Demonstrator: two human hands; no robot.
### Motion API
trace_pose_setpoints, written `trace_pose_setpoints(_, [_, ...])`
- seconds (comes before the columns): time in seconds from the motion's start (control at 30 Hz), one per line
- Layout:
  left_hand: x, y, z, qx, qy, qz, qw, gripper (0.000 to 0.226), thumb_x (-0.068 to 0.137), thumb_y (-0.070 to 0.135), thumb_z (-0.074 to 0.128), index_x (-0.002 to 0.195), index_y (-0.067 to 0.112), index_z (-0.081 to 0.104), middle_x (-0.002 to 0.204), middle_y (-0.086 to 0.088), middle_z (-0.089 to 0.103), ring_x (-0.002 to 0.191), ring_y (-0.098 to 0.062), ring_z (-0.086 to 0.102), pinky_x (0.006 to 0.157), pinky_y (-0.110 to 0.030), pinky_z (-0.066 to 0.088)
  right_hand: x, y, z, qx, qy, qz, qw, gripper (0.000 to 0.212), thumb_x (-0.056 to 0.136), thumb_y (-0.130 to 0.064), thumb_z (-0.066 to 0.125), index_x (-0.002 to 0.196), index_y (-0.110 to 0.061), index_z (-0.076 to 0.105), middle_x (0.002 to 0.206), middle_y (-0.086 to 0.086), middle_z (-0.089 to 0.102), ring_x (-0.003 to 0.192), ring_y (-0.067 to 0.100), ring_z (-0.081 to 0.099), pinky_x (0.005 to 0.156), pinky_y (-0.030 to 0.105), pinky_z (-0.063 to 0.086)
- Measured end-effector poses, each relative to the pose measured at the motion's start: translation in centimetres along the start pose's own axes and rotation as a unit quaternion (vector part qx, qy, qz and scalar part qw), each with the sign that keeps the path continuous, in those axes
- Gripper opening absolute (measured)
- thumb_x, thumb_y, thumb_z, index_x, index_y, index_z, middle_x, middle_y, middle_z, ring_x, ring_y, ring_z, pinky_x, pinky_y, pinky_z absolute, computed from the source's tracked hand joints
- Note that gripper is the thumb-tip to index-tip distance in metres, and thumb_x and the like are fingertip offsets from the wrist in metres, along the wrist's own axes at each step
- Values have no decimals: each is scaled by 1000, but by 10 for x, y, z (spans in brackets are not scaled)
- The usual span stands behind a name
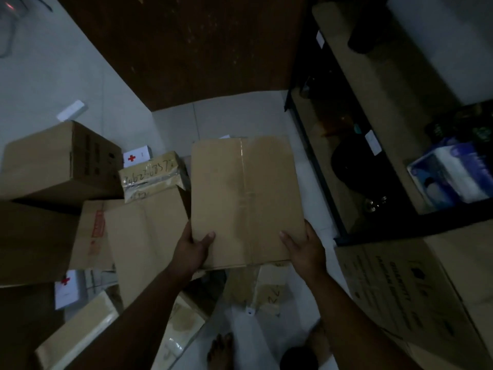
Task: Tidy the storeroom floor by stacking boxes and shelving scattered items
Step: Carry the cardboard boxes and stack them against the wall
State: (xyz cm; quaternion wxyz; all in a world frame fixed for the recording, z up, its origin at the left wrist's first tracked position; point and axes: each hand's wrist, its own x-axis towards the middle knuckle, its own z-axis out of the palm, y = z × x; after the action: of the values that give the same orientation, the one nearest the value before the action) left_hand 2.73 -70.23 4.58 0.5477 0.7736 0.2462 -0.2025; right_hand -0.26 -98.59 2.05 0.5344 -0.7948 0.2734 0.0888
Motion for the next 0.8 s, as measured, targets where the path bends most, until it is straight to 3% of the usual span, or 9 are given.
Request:
trace_pose_setpoints(0.07, [-37,13,-8,9,-6,14,1000,69,95,36,70,154,35,35,143,7,55,122,-19,56,98,-36,49,-40,-11,-18,5,18,11,1000,71,86,-47,79,148,-28,49,127,-16,60,111,7,57,96,26,47])
trace_pose_setpoints(0.23, [-131,54,-25,38,-37,37,998,71,95,42,67,156,39,30,145,9,52,119,-17,55,94,-34,49,-137,-38,-69,17,55,24,998,82,79,-63,78,149,-33,47,139,-13,60,122,11,58,107,36,48])
trace_pose_setpoints(0.3, [-166,69,-33,36,-57,46,997,72,93,45,68,155,41,31,144,10,54,114,-16,58,89,-30,50,-176,-53,-91,35,70,29,997,83,77,-59,81,148,-28,50,139,-11,60,118,9,59,105,31,47])
trace_pose_setpoints(0.37, [-195,81,-44,36,-87,64,994,75,90,49,69,155,44,32,142,11,56,114,-16,61,90,-33,54,-212,-64,-113,47,81,38,995,86,73,-67,81,145,-31,53,134,-12,64,114,10,64,101,36,52])
trace_pose_setpoints(0.43, [-221,94,-54,39,-119,90,988,73,87,52,71,151,47,36,137,18,59,116,-11,63,91,-33,56,-249,-80,-135,72,91,36,993,75,75,-63,82,140,-34,59,125,-16,69,109,9,67,93,36,57])
trace_pose_setpoints(0.5, [-243,109,-61,40,-137,110,984,65,87,47,74,143,54,42,125,29,63,111,-1,64,86,-23,57,-281,-96,-153,99,108,32,989,56,79,-53,82,130,-34,66,112,-19,73,101,5,70,84,34,60])
trace_pose_setpoints(0.6, [-265,131,-65,67,-163,160,971,59,86,45,77,136,58,48,115,30,68,102,4,68,76,-16,56,-321,-111,-171,140,138,32,980,43,79,-50,85,119,-46,68,104,-21,75,93,6,72,81,46,63])
trace_pose_setpoints(0.73, [-281,145,-62,103,-193,224,950,60,89,42,75,143,40,50,118,22,69,101,7,66,75,-12,54,-365,-117,-177,180,183,11,966,43,84,-43,82,123,-47,64,106,-25,74,93,-4,70,81,23,61])
trace_pose_setpoints(0.8, [-286,144,-58,119,-201,242,942,59,89,41,75,142,38,50,121,19,69,103,5,66,76,-16,54,-385,-115,-177,195,211,10,958,48,83,-42,83,127,-42,65,112,-20,74,97,-2,70,84,25,60])
